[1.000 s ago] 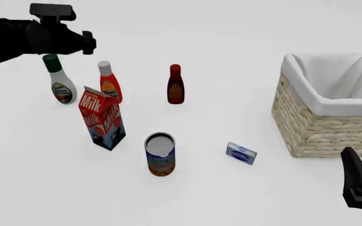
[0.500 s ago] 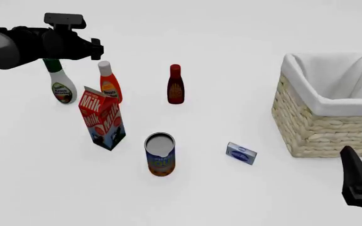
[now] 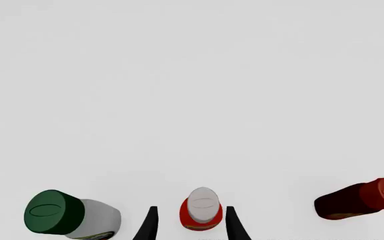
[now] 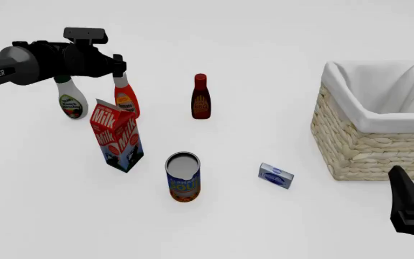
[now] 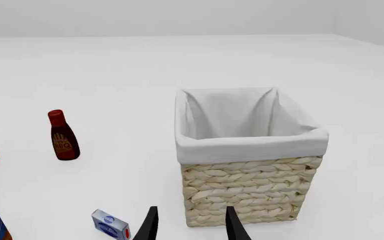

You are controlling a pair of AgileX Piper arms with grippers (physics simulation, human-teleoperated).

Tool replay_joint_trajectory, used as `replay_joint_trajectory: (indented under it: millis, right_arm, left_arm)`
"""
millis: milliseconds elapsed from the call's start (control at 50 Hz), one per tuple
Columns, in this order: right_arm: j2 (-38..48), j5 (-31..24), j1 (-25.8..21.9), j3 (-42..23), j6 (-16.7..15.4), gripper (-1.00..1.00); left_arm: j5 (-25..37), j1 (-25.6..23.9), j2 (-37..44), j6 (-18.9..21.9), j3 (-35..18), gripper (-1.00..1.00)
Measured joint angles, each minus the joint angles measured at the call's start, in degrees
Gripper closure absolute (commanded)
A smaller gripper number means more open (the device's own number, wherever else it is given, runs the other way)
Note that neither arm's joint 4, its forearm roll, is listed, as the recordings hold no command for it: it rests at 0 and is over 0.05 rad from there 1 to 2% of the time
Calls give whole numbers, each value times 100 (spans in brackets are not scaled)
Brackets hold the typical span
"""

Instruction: Pick the ketchup and place it in the basket.

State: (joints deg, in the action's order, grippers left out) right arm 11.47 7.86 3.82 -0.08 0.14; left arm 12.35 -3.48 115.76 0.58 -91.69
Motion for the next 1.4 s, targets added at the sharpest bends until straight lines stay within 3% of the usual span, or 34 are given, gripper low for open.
replay_joint_trajectory:
  millis: [1400]
  right_arm:
    - [176,66,49,5,74,-100]
  left_arm:
    - [-147,-170,783,-117,-200,-100]
